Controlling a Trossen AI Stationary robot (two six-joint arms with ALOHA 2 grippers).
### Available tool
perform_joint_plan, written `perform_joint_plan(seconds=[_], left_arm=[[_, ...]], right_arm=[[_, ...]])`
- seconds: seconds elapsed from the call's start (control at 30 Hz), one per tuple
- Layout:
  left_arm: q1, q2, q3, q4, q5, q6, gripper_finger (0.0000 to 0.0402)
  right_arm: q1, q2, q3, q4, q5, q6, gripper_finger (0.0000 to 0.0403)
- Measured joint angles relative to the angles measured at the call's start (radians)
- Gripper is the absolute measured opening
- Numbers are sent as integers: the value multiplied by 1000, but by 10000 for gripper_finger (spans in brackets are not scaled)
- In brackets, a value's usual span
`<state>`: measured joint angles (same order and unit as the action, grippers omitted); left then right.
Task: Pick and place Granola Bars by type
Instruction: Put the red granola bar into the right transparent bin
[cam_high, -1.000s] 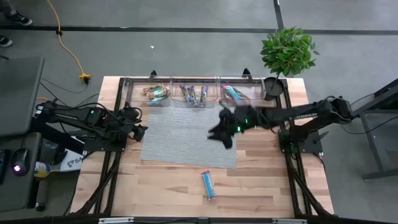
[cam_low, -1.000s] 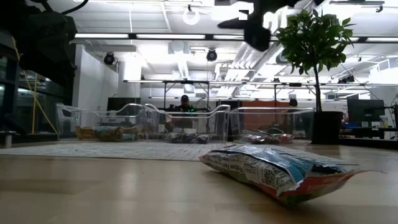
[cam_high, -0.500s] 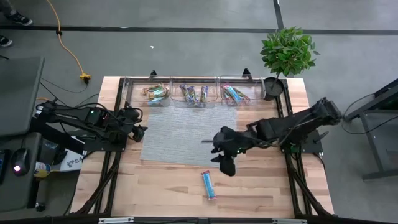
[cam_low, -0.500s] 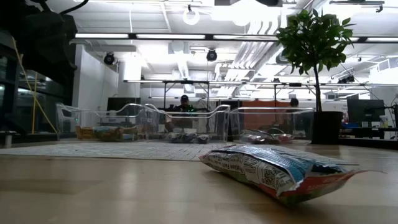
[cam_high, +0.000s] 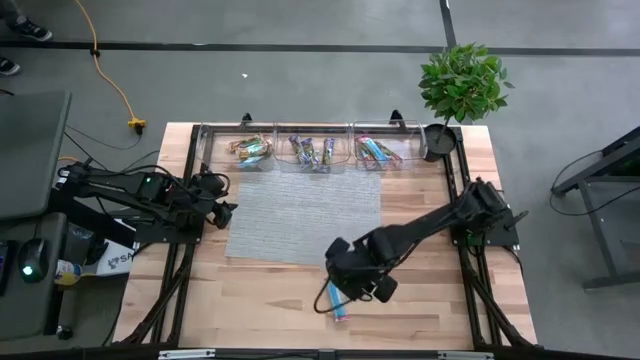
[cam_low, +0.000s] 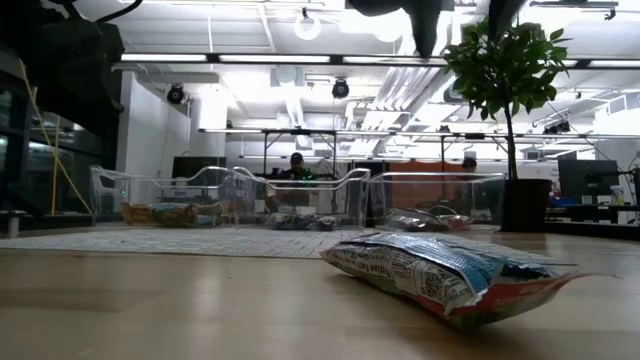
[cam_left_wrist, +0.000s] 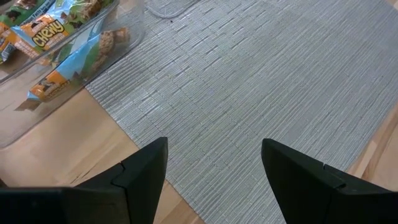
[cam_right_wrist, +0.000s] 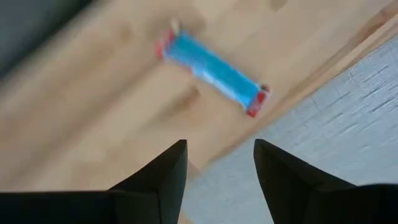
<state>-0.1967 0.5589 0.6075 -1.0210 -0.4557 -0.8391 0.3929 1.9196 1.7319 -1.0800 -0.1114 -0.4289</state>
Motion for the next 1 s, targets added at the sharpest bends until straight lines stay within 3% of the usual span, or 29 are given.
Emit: perform_joint_plan(seconds=[0.13,0.23,0.63,1.0], left_arm=[[0,0,0,0,0,-2,256],[0,0,0,0,0,-3,256],[0,0,0,0,-8,-3,256],[0,0,0,1,-8,-58,256]], right_arm=[[21,26,-30,41,128,-184,170],[14,26,-80,163,148,-284,168],[31,26,-308,471,81,-496,167],[60,26,-422,697,15,-634,161]])
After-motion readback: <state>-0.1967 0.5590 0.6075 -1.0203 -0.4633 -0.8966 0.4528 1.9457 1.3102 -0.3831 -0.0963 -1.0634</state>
